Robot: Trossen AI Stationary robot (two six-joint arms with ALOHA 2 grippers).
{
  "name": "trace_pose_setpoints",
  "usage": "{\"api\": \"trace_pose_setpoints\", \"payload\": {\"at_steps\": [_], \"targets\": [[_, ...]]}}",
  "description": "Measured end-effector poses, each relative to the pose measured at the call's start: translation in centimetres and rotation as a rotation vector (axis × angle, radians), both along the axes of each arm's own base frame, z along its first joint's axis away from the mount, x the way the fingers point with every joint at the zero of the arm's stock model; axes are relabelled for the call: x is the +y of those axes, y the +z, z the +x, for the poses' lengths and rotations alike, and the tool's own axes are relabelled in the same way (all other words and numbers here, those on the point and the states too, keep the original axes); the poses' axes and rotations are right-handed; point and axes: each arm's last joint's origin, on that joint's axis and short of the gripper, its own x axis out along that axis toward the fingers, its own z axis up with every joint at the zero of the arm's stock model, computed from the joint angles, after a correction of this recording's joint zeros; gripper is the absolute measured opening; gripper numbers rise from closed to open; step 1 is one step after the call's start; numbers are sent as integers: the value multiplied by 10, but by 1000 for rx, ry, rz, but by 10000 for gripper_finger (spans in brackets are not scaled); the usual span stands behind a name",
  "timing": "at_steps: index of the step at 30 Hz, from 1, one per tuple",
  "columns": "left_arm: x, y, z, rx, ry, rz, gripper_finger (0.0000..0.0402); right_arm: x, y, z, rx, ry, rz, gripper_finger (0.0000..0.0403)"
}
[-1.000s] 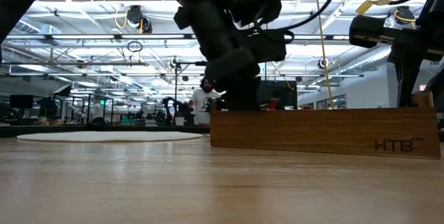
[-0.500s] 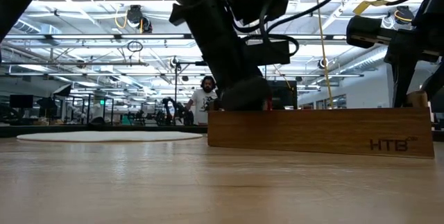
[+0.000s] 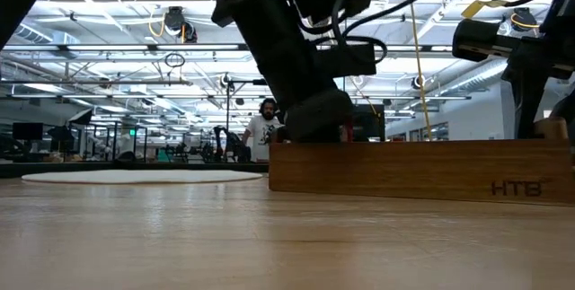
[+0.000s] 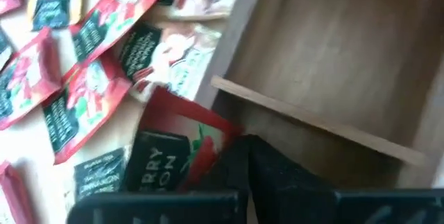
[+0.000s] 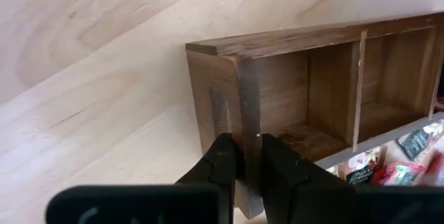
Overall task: Pick & Place Tea
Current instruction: Put the red tea bag into the left section of the wooden organizer, then adjust the wooden organizer
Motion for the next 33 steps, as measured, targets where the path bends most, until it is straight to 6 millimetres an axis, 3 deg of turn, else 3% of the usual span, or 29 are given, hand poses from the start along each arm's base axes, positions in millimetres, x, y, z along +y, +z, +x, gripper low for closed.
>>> {"api": "trace_pose_setpoints", "payload": {"at_steps": [14, 25, 33], "targets": [[-14, 44, -10, -90, -45, -29, 4, 0, 0, 0, -5, -31, 8, 32], [-15, 81, -17, -194, -49, -42, 41, 0, 0, 1, -10, -30, 12, 36], [-14, 86, -18, -204, -48, -39, 28, 3, -1, 1, -25, -71, 49, 45]]}}
